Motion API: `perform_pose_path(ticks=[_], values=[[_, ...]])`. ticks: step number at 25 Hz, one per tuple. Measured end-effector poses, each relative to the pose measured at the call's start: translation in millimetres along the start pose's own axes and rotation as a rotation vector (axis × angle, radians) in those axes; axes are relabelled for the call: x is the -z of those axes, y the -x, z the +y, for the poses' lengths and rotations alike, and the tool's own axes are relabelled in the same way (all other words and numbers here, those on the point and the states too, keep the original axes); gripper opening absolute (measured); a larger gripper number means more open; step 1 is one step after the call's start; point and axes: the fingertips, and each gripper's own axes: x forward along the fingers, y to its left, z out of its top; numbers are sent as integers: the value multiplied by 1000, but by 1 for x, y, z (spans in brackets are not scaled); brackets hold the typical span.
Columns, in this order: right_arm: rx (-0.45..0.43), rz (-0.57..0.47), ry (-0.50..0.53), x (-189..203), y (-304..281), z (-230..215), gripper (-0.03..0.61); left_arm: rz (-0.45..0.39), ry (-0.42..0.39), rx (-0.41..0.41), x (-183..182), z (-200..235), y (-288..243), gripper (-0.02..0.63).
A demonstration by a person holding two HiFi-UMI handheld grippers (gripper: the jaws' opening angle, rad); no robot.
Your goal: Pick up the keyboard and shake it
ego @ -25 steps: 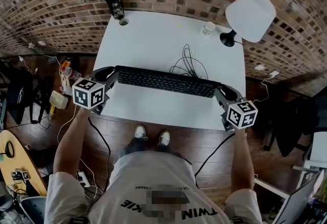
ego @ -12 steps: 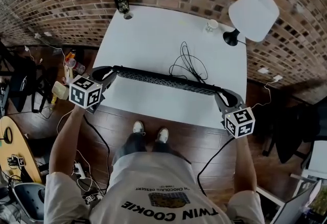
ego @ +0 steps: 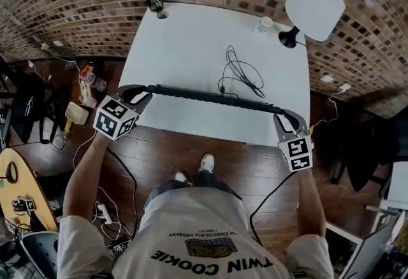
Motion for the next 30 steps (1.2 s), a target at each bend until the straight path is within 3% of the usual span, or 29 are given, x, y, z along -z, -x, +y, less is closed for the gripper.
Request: perform_pose_path(ticks=[8, 18, 22, 26, 30], values=[[163, 160, 107, 40, 10, 32, 84, 100, -192, 44, 43, -32, -3, 112], [261, 279, 127, 78, -3, 50, 84, 172, -201, -3, 80, -43, -18, 115], [241, 319, 162, 92, -11, 59, 87, 197, -210, -21, 90, -44, -25, 26], [214, 357, 171, 95, -14, 59, 87, 218, -211, -30, 94, -46, -26, 25], [193, 382, 136, 97, -10, 62, 87, 177, -193, -39, 85, -49, -22, 25]])
